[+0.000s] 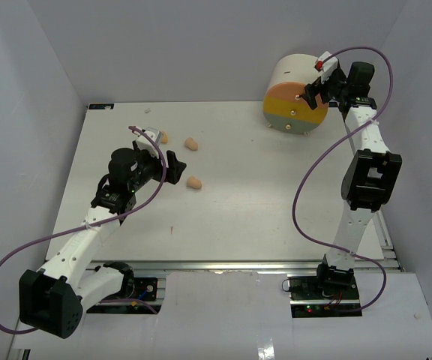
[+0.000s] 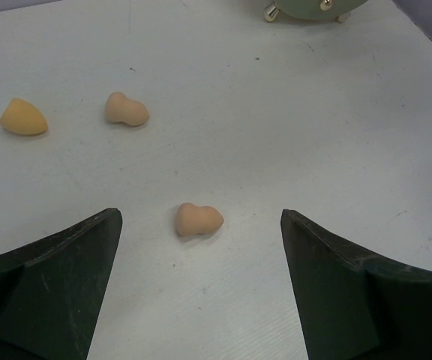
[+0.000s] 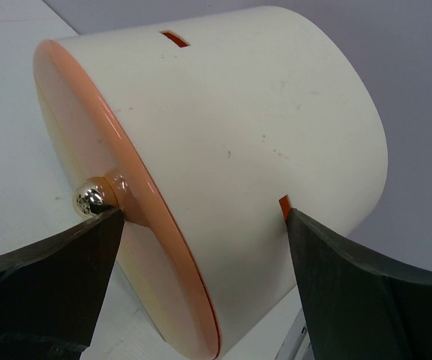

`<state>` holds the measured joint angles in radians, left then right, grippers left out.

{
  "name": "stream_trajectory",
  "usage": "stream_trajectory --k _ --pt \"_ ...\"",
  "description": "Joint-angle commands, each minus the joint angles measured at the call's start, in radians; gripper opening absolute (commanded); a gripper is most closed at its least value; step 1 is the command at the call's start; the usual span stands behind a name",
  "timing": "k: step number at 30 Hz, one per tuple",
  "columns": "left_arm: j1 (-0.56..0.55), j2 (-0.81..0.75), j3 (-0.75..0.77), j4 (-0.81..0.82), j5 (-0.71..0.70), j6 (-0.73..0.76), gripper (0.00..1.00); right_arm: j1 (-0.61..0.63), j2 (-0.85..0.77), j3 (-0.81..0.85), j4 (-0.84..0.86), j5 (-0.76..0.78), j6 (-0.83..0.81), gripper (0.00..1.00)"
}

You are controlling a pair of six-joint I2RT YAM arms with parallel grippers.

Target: Organize the makeup

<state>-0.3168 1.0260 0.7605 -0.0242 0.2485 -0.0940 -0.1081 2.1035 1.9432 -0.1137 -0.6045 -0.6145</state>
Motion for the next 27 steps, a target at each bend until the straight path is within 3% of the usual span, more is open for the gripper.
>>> stream_trajectory --k 1,11,20,27 --pt "0.004 0.0 0.008 -0.003 0.017 0.007 0.98 0.017 0.038 0.047 -0.034 -0.054 -0.055 0.96" --pt "0.004 0.005 0.008 -0.005 0.014 0.008 0.98 0.018 0.041 0.054 -0.07 -0.069 -0.074 0.99" --pt "0.004 -0.002 0.01 -0.005 0.02 0.007 0.98 0.021 -0.018 0.006 -0.103 -0.135 0.034 0.78" --pt "0.004 -0.015 0.007 -0.003 0.014 0.005 0.98 0.038 -0.096 -0.067 -0.101 -0.115 0.124 0.71"
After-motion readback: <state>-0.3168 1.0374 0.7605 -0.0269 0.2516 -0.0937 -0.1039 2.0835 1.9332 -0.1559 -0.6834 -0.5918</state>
